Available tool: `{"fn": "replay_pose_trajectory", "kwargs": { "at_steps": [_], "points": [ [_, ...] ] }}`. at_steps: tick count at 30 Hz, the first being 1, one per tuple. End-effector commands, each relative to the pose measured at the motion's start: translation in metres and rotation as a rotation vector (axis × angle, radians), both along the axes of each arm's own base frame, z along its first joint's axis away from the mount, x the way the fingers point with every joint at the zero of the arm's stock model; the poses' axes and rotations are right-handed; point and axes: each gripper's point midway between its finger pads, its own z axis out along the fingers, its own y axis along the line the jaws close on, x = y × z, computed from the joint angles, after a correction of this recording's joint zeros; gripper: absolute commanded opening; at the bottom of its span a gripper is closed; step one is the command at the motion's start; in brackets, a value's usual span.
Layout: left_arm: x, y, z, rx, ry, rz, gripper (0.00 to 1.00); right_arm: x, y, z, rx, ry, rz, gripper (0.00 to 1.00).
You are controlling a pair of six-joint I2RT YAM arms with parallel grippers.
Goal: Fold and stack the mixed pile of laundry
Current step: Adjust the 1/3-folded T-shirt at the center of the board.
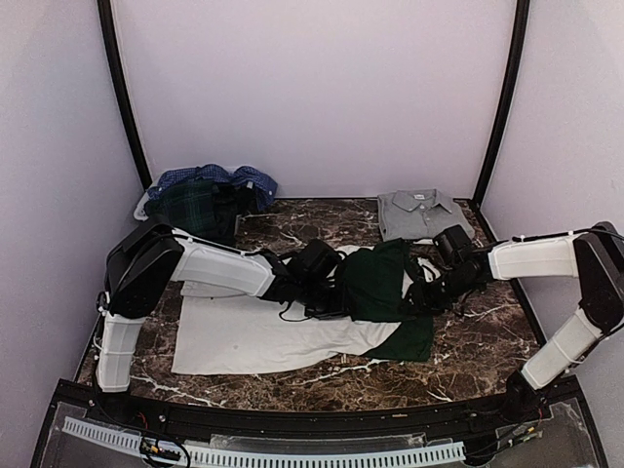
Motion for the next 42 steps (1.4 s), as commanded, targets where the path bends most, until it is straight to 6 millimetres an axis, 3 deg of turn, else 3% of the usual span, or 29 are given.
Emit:
{"fn": "replay_pose_trajectory", "kwargs": {
  "at_steps": [1, 9, 14, 19, 21, 23, 29, 31, 37, 40, 42],
  "points": [
    [-0.008, 0.001, 0.010, 0.050, -0.029, -0.023, 0.27, 0.005, 0.006, -0.002, 0.017, -0.020, 0.004, 0.31],
    [-0.011, -0.009, 0.001, 0.062, -0.025, -0.067, 0.33, 0.007, -0.002, -0.020, -0.051, -0.006, -0.004, 0.00],
    [-0.013, -0.013, -0.007, 0.070, -0.017, -0.086, 0.30, 0.008, -0.001, -0.023, -0.053, 0.004, -0.007, 0.00],
    [-0.013, -0.018, -0.005, 0.055, -0.017, -0.100, 0.13, 0.009, -0.001, -0.015, -0.045, -0.011, -0.006, 0.00],
    [-0.012, -0.017, 0.000, 0.060, -0.027, -0.102, 0.03, 0.010, 0.002, -0.008, -0.032, -0.022, -0.001, 0.00],
    [-0.010, -0.016, 0.010, 0.062, -0.047, -0.102, 0.00, 0.010, 0.005, 0.002, -0.018, -0.033, 0.005, 0.00],
    [-0.011, -0.005, 0.047, 0.071, -0.101, -0.109, 0.00, 0.003, 0.011, 0.027, -0.007, -0.054, 0.027, 0.00],
    [-0.014, -0.001, 0.051, 0.080, -0.098, -0.120, 0.00, -0.001, 0.010, 0.029, -0.010, -0.046, 0.028, 0.00],
    [-0.022, 0.013, 0.040, 0.119, -0.080, -0.132, 0.00, -0.019, 0.005, 0.014, -0.021, 0.003, 0.028, 0.00],
    [-0.023, 0.016, 0.033, 0.136, -0.068, -0.141, 0.06, -0.024, 0.009, 0.014, -0.006, 0.018, 0.040, 0.07],
    [-0.023, 0.022, 0.031, 0.157, -0.062, -0.141, 0.16, -0.026, 0.009, 0.020, 0.001, 0.015, 0.042, 0.21]
  ]
}}
